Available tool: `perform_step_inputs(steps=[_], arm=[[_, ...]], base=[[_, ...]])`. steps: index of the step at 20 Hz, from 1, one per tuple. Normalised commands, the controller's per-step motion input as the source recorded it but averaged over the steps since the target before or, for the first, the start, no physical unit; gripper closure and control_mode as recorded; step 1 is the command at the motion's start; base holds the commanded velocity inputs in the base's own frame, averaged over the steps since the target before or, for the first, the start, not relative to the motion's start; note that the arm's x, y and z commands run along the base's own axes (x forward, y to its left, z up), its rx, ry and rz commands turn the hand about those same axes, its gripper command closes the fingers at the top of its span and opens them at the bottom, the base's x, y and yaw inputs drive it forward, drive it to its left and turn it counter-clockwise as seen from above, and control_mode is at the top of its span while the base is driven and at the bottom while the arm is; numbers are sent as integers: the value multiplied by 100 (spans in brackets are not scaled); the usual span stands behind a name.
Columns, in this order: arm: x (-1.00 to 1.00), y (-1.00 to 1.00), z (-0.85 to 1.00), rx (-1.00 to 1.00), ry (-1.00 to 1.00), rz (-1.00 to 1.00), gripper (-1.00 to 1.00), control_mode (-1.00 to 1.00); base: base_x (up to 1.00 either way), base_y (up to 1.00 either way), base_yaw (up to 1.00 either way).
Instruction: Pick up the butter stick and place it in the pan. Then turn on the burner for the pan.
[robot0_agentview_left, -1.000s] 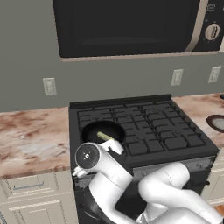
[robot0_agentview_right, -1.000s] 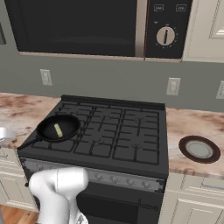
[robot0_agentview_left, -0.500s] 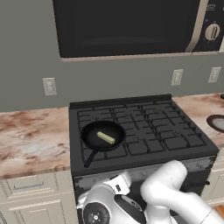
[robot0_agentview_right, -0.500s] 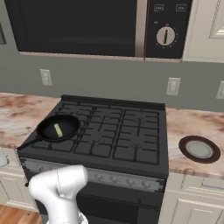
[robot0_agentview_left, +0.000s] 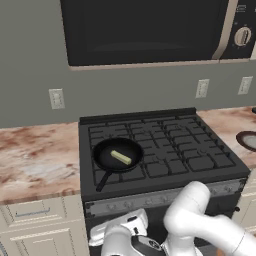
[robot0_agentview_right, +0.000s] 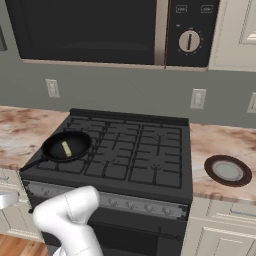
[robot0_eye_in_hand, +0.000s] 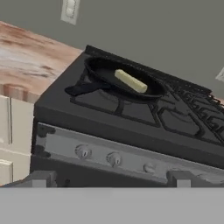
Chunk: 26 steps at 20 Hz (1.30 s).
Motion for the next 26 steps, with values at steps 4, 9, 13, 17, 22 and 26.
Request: perform_step_inputs(steps=[4,9,13,17,22,26], arm=[[35,0,-57,15,-14,0,-100,-100],[41,0,-63,20,-13,0,-100,-100],[43,1,-61,20,-14,-1,-100,-100],[15,1,-21,7,-4,-4,-100,-100],[14,3,-8,0,0,-1,-100,-100],[33,5,-3,0,0,-5,-100,-100]], base=[[0,0,0],[0,0,0],[0,0,0],[0,0,0],[0,0,0],[0,0,0]])
